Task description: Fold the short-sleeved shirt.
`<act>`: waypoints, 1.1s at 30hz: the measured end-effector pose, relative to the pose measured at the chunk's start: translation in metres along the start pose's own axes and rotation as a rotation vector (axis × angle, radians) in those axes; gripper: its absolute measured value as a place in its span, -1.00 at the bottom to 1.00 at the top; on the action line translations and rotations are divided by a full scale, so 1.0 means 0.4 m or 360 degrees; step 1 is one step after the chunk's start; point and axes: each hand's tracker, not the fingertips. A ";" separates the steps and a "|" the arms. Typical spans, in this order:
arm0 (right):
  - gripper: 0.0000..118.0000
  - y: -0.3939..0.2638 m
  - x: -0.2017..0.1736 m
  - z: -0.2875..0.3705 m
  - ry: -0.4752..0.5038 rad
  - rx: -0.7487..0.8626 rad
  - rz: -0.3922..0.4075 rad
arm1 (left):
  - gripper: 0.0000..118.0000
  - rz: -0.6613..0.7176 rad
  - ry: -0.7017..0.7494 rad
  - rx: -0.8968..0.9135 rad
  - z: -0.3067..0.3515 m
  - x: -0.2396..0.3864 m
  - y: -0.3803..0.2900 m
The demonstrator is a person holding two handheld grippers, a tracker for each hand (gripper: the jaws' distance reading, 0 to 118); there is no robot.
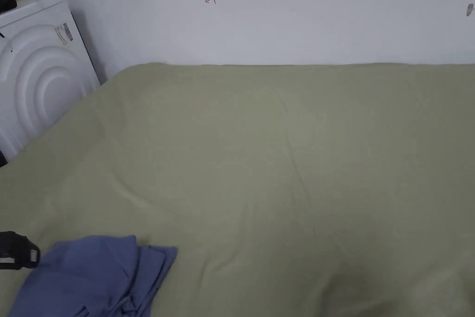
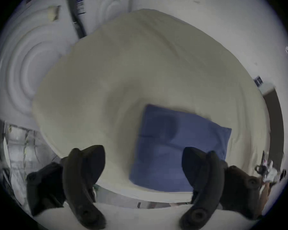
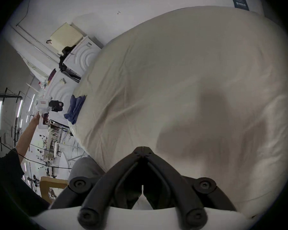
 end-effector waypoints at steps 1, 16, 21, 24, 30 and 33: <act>-1.00 -0.001 0.007 0.011 -0.0002 0.0009 0.0010 | 0.17 0.0042 0.0039 0.0033 0.019 -0.003 -0.011; -1.00 -0.009 -0.028 0.262 -0.0517 0.0702 0.0122 | -1.00 -0.0288 -0.0437 0.0815 0.169 0.605 -0.385; -1.00 -0.047 -0.092 0.260 -0.0837 0.0877 0.0227 | -1.00 -0.0313 -0.0577 0.0929 0.115 0.803 -0.478; -1.00 -0.071 -0.104 0.252 -0.1043 0.0977 0.0363 | -1.00 -0.0252 -0.0562 0.1107 0.149 0.893 -0.578; -1.00 -0.072 -0.131 0.314 -0.1114 0.1166 0.0319 | -1.00 -0.0538 -0.0473 0.1282 0.195 0.949 -0.610; -1.00 -0.034 -0.144 0.358 -0.1129 0.1316 0.0331 | -1.00 -0.0482 -0.0538 0.1411 0.265 0.951 -0.564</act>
